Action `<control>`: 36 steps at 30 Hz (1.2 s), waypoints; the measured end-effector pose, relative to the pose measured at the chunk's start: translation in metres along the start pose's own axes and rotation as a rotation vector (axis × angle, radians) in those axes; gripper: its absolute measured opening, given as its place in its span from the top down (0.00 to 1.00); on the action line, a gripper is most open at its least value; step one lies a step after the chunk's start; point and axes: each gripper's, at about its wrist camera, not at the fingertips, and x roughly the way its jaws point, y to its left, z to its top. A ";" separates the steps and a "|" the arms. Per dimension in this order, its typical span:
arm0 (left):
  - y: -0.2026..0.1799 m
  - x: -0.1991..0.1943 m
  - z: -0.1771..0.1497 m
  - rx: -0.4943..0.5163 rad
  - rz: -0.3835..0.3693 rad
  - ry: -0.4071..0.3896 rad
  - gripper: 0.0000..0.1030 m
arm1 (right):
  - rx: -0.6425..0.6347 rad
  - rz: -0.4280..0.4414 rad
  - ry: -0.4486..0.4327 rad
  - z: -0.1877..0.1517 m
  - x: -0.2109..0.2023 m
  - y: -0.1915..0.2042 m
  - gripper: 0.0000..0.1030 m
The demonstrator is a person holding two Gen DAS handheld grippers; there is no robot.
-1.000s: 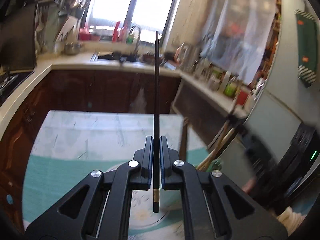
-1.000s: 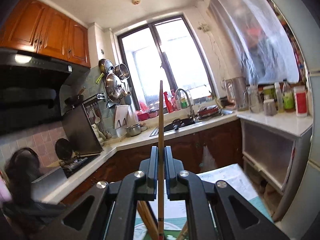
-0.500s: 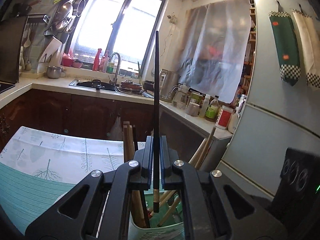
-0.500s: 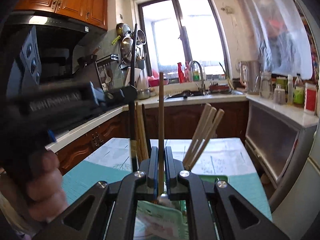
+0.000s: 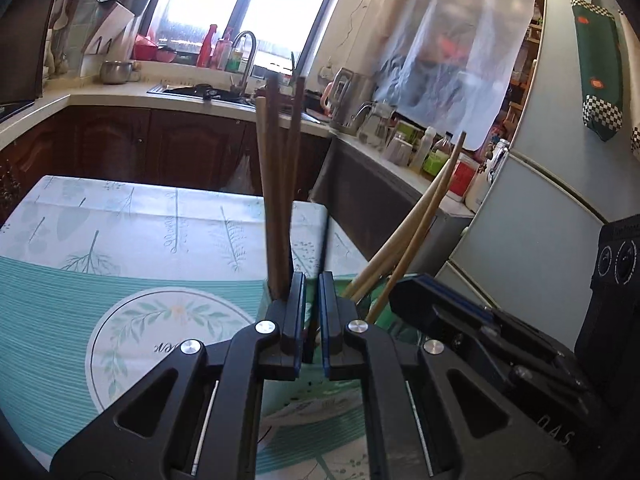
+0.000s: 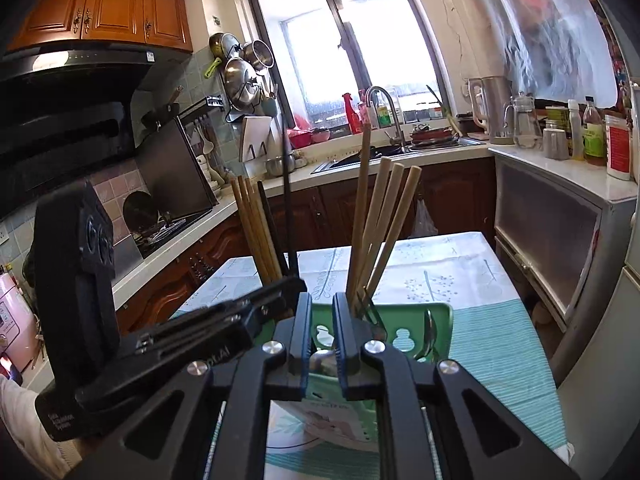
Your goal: Organize utensils
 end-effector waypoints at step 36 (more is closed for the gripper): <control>0.042 -0.172 -0.016 0.062 0.473 0.203 0.19 | 0.042 -0.059 0.146 -0.027 -0.039 0.076 0.73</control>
